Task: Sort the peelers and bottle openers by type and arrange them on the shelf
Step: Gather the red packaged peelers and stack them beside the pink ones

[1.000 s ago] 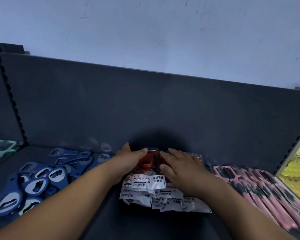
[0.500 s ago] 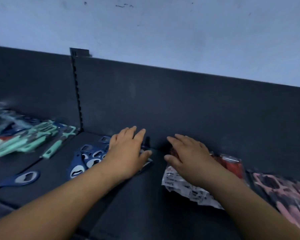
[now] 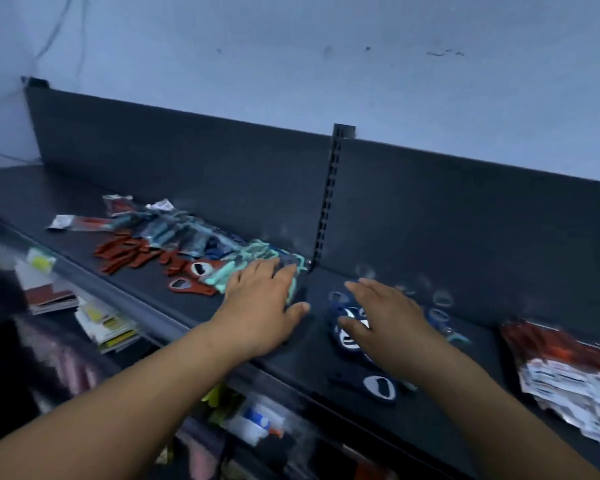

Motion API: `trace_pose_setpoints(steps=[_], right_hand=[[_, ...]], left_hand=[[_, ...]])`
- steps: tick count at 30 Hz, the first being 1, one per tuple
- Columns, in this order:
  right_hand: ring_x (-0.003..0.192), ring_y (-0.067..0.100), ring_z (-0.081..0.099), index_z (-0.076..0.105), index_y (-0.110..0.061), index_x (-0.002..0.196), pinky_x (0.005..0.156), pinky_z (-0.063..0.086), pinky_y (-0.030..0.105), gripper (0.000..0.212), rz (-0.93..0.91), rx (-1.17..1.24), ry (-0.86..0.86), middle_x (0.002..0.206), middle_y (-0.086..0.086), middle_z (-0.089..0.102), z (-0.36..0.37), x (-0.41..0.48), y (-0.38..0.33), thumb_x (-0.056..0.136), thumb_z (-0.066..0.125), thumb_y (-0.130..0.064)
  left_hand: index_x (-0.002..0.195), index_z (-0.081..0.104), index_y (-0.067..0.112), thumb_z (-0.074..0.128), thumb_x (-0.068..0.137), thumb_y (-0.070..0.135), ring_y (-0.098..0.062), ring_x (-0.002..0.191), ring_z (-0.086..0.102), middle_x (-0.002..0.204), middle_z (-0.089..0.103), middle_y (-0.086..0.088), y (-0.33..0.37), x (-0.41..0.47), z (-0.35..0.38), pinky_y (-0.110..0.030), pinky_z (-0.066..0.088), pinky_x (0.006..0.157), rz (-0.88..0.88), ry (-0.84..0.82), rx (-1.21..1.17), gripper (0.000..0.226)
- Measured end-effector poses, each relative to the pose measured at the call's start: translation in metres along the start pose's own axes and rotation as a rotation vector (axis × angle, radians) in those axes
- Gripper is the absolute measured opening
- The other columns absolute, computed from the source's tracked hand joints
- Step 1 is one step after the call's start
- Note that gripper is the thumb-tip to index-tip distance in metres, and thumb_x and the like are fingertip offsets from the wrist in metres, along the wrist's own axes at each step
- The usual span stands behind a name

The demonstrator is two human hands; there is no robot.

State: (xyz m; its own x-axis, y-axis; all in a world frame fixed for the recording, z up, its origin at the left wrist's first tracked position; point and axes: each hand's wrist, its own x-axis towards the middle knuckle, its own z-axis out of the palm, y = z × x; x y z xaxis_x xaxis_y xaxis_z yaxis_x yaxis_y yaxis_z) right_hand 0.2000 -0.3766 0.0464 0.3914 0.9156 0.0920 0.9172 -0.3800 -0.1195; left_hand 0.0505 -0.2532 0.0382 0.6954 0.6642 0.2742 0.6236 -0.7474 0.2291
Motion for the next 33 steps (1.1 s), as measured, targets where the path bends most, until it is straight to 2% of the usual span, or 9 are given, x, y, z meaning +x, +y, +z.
trace_pose_setpoints(steps=[6, 12, 19, 28, 33], right_hand=[[0.146, 0.019, 0.015, 0.018, -0.027, 0.151, 0.118, 0.018, 0.041, 0.064, -0.014, 0.027, -0.021, 0.160, -0.002, 0.015, 0.030, 0.024, -0.094, 0.096, 0.039, -0.052], [0.145, 0.019, 0.018, 0.021, -0.025, 0.151, 0.117, 0.020, 0.039, 0.062, -0.038, 0.080, -0.054, 0.159, -0.002, 0.018, 0.046, 0.053, -0.154, 0.097, 0.039, -0.050], [0.144, 0.020, 0.020, 0.024, -0.023, 0.150, 0.117, 0.022, 0.038, 0.060, -0.071, 0.128, -0.058, 0.158, 0.000, 0.021, 0.052, 0.098, -0.181, 0.098, 0.041, -0.045], [0.123, 0.027, 0.047, 0.045, -0.016, 0.134, 0.098, 0.041, 0.036, 0.044, -0.066, 0.217, -0.016, 0.139, 0.008, 0.046, 0.055, 0.195, -0.208, 0.095, 0.046, -0.037], [0.132, 0.025, 0.041, 0.040, -0.017, 0.141, 0.107, 0.035, 0.033, 0.052, -0.113, 0.212, -0.056, 0.146, 0.008, 0.041, 0.063, 0.232, -0.224, 0.094, 0.049, -0.038]], left_hand=[[0.150, 0.018, 0.029, 0.041, 0.093, 0.055, -0.022, 0.144, 0.013, 0.156, 0.018, -0.001, -0.099, -0.026, -0.028, -0.040, 0.015, 0.113, -0.024, -0.019, 0.015, 0.067], [0.149, 0.022, 0.029, 0.043, 0.092, 0.056, -0.020, 0.143, 0.016, 0.155, 0.022, 0.001, -0.160, -0.032, -0.042, -0.039, 0.016, 0.113, -0.041, -0.025, -0.018, 0.066], [0.150, 0.020, 0.026, 0.041, 0.092, 0.057, -0.022, 0.144, 0.014, 0.157, 0.018, -0.003, -0.203, -0.014, -0.039, -0.038, 0.015, 0.116, -0.125, -0.055, -0.038, 0.069], [0.148, 0.028, 0.022, 0.043, 0.093, 0.053, -0.023, 0.137, 0.031, 0.148, 0.035, 0.000, -0.254, 0.038, -0.047, -0.039, 0.027, 0.112, -0.236, -0.006, 0.009, 0.065], [0.147, 0.030, 0.023, 0.044, 0.094, 0.050, -0.024, 0.136, 0.033, 0.148, 0.037, -0.003, -0.284, 0.057, -0.046, -0.036, 0.029, 0.110, -0.312, -0.027, -0.018, 0.061]])
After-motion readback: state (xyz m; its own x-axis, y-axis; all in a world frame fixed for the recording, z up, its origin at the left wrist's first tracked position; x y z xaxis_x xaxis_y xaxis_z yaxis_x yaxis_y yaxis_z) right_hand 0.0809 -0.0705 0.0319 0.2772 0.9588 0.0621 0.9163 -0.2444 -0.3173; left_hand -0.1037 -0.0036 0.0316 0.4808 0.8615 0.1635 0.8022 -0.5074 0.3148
